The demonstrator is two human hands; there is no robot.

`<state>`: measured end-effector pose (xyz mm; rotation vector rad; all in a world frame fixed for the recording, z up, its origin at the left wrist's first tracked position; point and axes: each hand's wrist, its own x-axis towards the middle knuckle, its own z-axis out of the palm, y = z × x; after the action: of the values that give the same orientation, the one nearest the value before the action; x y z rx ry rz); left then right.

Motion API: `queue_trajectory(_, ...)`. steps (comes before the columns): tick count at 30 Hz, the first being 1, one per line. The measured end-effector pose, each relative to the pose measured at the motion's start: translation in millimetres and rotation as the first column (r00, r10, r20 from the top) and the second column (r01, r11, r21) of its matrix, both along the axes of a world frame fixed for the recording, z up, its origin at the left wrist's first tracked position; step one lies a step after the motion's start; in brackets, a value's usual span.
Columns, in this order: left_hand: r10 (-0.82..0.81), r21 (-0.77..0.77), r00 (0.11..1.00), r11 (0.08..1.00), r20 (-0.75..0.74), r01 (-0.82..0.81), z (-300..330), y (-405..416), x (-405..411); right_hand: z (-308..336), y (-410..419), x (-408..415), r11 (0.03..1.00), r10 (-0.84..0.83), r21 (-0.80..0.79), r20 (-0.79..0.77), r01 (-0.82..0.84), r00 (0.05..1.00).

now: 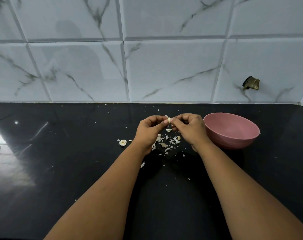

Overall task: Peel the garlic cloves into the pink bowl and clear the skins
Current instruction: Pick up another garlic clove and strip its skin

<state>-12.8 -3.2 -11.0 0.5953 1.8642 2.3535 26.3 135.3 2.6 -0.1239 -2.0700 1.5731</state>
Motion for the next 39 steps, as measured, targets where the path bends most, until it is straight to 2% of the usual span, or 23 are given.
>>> queue_trajectory(12,0.007,0.031,1.000,1.000,0.006,-0.007,-0.8,-1.0,0.0,-0.2,0.7,2.0,0.998,0.029,0.054,0.000,-0.029,1.000)
queue_trajectory(20,-0.004,0.057,0.998,0.998,0.068,0.000,-0.5,1.1,1.0,-0.1,-2.7,1.0,0.994,0.074,-0.082,-0.002,-0.074,0.997)
queue_trajectory(24,-0.017,0.042,0.997,0.999,0.077,0.013,0.6,-0.7,1.1,-0.9,-4.0,0.1,0.991,0.101,-0.093,-0.002,-0.101,0.995)
queue_trajectory(29,0.018,0.100,0.996,0.995,0.088,-0.027,3.1,-1.9,2.2,-2.7,-3.5,1.7,0.991,0.133,-0.006,-0.041,-0.133,0.990)
queue_trajectory(36,-0.020,0.204,0.986,0.979,0.167,-0.015,6.6,-3.5,3.6,-1.2,-2.8,2.6,0.993,0.072,0.096,-0.068,-0.066,0.995)
queue_trajectory(39,-0.022,0.194,0.982,0.981,0.185,-0.015,8.8,-3.7,4.6,-1.3,-4.2,2.6,0.991,0.051,0.128,-0.075,-0.041,0.996)
